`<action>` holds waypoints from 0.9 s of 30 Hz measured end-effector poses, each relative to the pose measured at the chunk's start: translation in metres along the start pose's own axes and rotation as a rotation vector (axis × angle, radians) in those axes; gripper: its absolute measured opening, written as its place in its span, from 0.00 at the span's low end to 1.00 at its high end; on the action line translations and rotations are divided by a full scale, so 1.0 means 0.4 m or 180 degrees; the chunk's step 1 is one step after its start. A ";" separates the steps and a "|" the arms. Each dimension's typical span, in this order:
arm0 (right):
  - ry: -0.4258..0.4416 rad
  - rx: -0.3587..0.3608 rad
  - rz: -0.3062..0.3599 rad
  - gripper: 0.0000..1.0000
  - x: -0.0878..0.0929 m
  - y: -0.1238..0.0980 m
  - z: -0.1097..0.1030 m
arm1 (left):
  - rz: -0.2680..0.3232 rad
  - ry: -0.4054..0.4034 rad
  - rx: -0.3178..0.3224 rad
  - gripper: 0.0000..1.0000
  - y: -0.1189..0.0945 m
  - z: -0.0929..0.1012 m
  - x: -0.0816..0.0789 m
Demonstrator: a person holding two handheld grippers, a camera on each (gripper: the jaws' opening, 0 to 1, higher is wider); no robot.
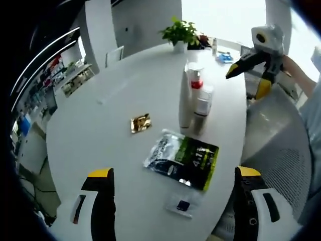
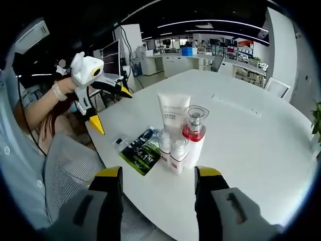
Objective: Arrange the skincare products in the storage area until every visible bottle or jar stands upright without overlapping.
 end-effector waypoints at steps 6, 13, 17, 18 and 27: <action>0.0057 -0.0045 -0.0006 0.51 0.003 0.002 0.007 | -0.0078 0.0229 0.0129 0.94 0.019 -0.035 -0.012; 0.0089 -0.0097 0.0013 0.45 0.001 0.005 0.005 | -0.0166 0.0544 0.0205 0.91 0.056 -0.086 -0.043; 0.0108 -0.0091 0.0026 0.42 0.000 0.004 0.008 | -0.0211 0.0765 0.0310 0.87 0.084 -0.104 -0.059; 0.0109 -0.0084 0.0019 0.42 0.000 0.003 0.008 | -0.0251 0.0916 0.0328 0.85 0.091 -0.110 -0.063; 0.0157 -0.0033 0.0007 0.41 0.007 0.002 0.017 | -0.0185 0.1369 0.0359 0.77 0.134 -0.162 -0.107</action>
Point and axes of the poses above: the point that each gripper's makers call its tool centre point, and the gripper's own axes: y roughly forward along the fingers, z roughly to its right, x roughly out of its underside, the point moved 9 cm from there along -y, roughly backward along the fingers, and after that the axes turned 15 degrees about y, right-handed, at the moved point
